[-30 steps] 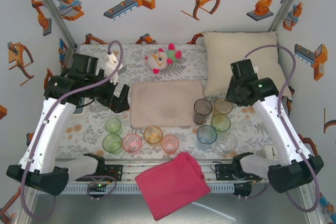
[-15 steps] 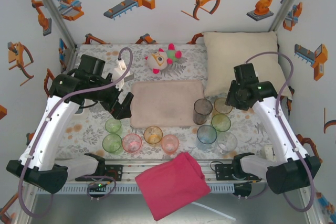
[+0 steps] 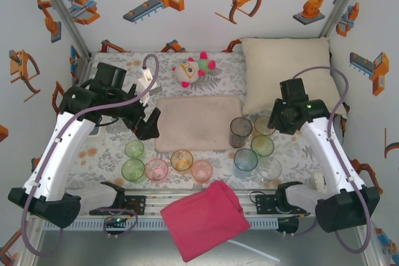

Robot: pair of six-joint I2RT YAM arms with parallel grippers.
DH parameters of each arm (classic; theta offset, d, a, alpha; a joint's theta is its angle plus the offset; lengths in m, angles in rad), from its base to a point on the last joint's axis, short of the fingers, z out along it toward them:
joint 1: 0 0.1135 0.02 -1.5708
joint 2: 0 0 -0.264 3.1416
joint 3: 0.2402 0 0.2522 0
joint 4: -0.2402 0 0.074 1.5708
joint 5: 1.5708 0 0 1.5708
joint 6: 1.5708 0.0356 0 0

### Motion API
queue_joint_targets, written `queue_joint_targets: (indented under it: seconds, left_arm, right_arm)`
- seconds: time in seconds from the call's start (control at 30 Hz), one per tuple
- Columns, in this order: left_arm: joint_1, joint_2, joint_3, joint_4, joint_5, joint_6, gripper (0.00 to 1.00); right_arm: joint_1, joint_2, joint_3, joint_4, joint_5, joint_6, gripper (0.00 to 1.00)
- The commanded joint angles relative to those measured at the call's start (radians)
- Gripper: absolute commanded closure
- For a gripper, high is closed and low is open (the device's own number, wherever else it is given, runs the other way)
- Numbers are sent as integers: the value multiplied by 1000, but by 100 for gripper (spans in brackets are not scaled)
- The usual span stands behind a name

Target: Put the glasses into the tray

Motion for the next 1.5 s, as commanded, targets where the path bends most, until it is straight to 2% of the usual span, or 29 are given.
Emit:
queue_joint_targets:
  seconds: [0.0,0.83,1.47]
  left_arm:
    - [-5,2,26,4,26,28,3]
    - [-5,-15,13,9,6,15,3]
    - [-6,-4,17,21,-7,16,3]
  right_arm:
    - [-10,-2,1,11,-8,-21,56]
    - [-59,119,-35,113,-3,-56,64]
    - [-71,145,-68,147,18,-84,77]
